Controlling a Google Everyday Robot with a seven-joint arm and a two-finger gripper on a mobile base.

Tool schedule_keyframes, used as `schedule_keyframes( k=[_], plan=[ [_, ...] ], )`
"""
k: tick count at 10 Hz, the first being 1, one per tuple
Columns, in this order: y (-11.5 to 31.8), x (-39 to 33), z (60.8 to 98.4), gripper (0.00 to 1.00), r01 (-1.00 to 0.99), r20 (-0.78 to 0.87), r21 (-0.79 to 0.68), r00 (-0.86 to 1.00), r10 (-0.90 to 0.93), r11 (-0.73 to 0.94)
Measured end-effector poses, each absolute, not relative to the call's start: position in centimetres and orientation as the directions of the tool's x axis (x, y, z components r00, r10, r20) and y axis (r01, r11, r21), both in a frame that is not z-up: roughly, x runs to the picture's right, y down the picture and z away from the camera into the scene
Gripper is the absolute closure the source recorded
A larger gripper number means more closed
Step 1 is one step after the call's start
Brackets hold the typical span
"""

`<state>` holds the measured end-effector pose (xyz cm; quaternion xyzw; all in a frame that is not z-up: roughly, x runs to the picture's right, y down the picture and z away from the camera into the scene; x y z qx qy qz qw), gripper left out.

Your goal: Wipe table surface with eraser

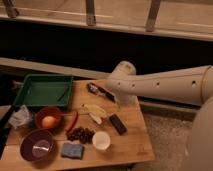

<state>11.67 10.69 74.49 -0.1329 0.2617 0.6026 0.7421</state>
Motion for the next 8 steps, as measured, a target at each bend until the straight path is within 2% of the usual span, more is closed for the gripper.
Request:
schedule_keyframes(
  k=[6,8],
  plan=[
    [11.7,10.8,75.2,0.38,-0.955,-0.574,0.102,0.173,0.801,0.28],
    [13.0,10.5,76.7,0.38,-0.96,-0.616,0.064,0.177,0.768,0.273]
  ],
)
